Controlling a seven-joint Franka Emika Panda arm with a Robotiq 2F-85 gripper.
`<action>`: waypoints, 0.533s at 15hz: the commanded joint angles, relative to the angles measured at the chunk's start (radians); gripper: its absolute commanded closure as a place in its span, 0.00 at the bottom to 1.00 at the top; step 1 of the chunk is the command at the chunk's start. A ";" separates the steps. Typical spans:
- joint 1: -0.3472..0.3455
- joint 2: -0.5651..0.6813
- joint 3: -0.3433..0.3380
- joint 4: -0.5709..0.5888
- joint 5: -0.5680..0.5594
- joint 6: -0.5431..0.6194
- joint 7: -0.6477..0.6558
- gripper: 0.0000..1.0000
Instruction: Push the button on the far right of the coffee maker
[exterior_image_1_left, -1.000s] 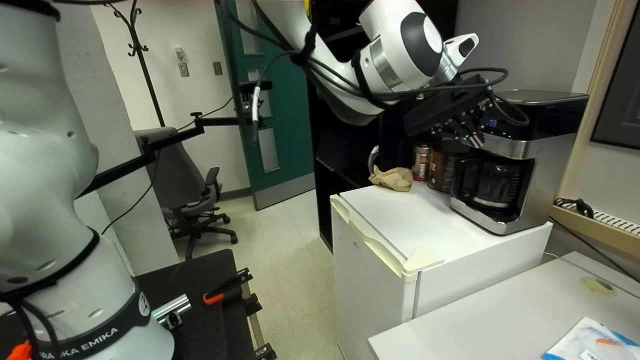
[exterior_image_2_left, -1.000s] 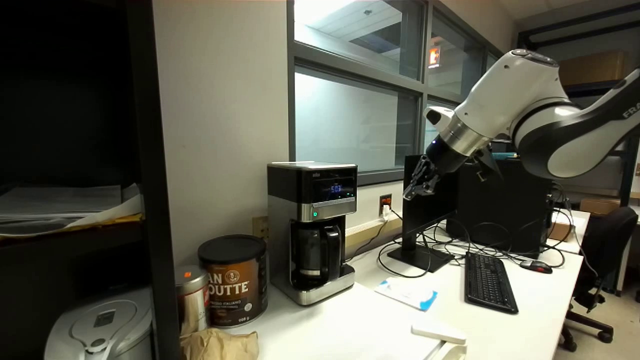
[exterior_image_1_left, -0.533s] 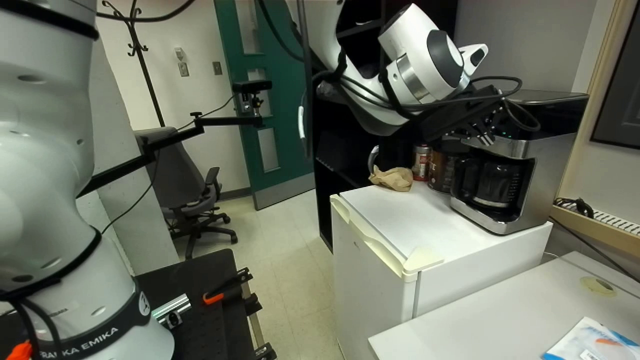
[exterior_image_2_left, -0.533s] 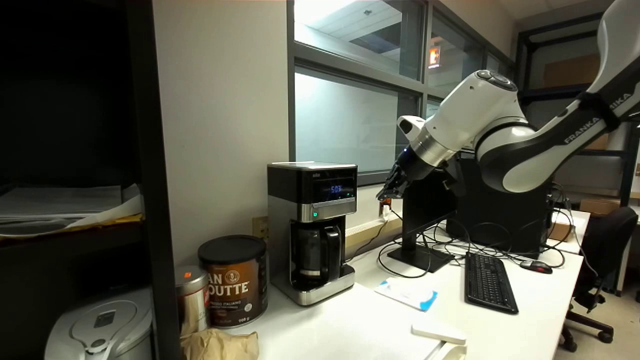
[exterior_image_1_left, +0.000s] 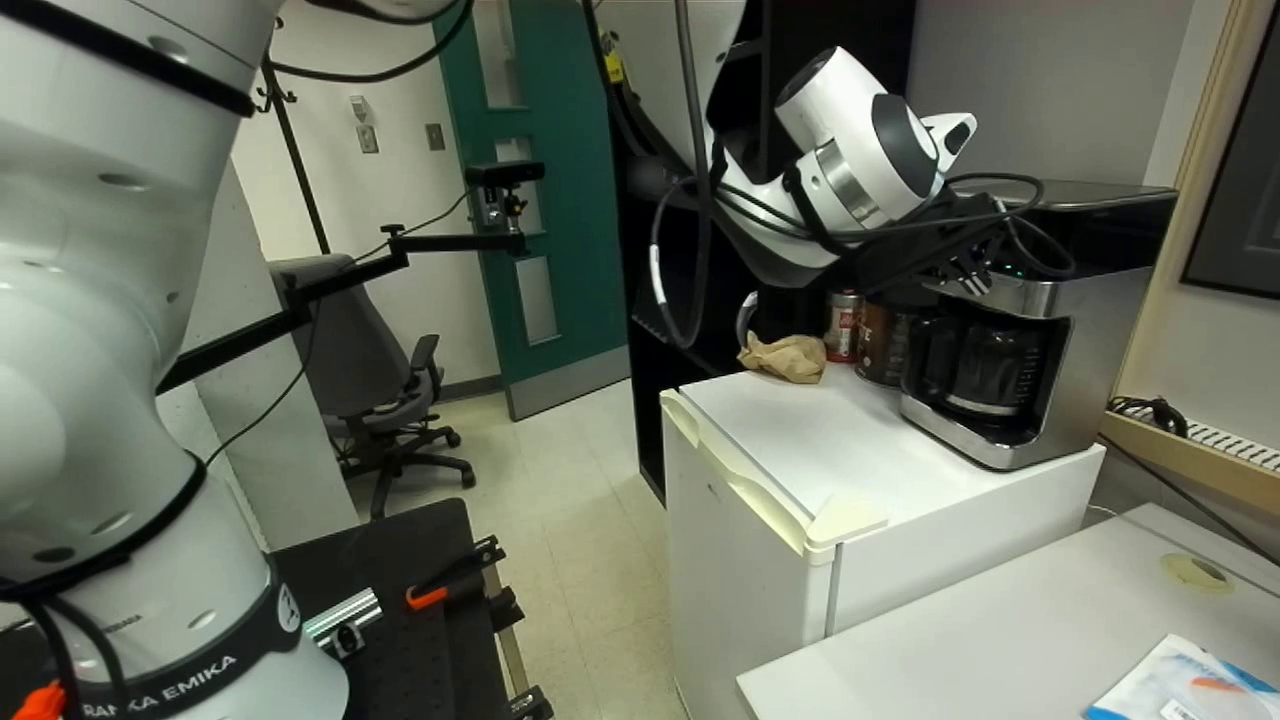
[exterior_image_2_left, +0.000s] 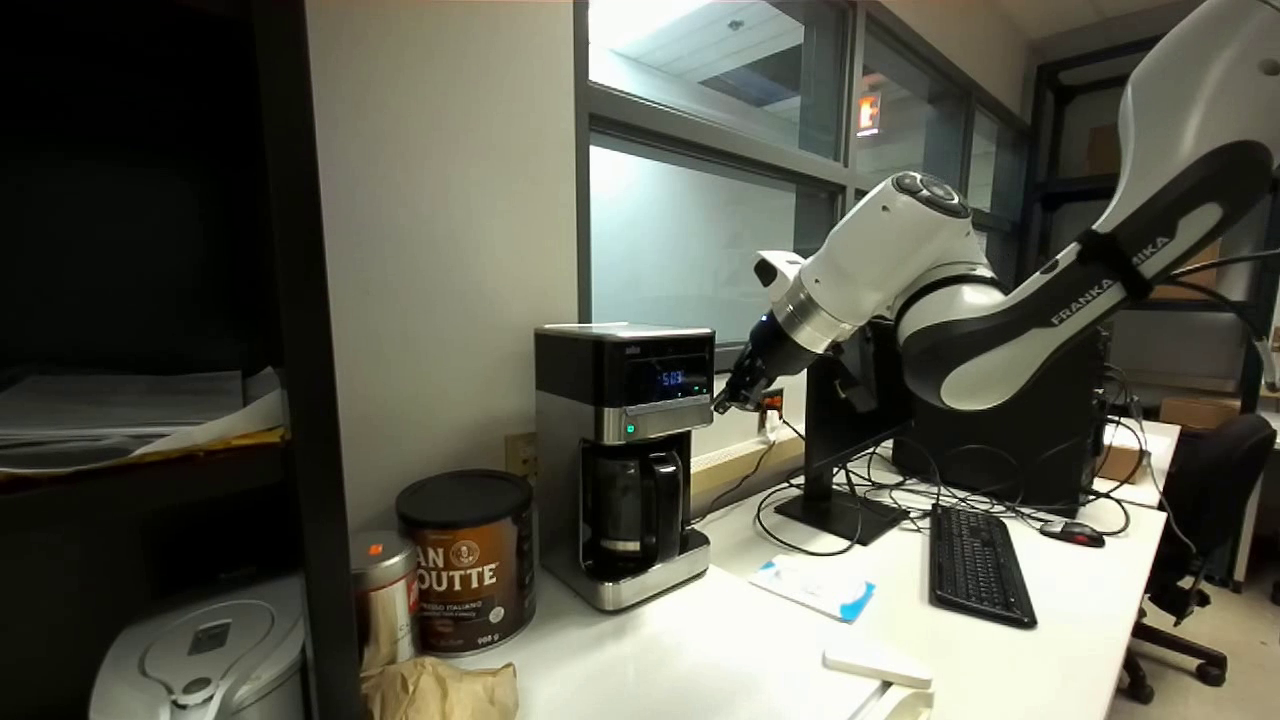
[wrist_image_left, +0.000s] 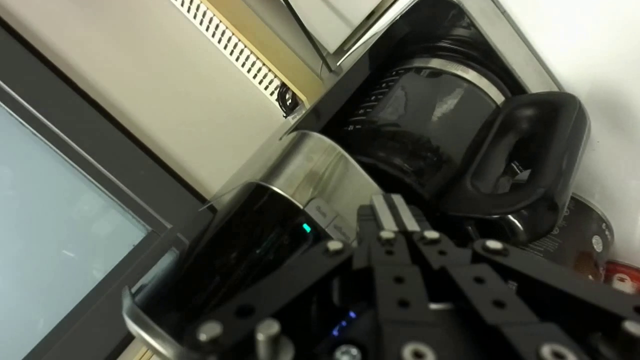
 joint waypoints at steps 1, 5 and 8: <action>0.028 0.065 -0.035 0.095 -0.009 0.019 0.035 1.00; 0.034 0.095 -0.047 0.136 -0.006 0.013 0.043 1.00; 0.032 0.117 -0.048 0.160 -0.003 0.010 0.041 1.00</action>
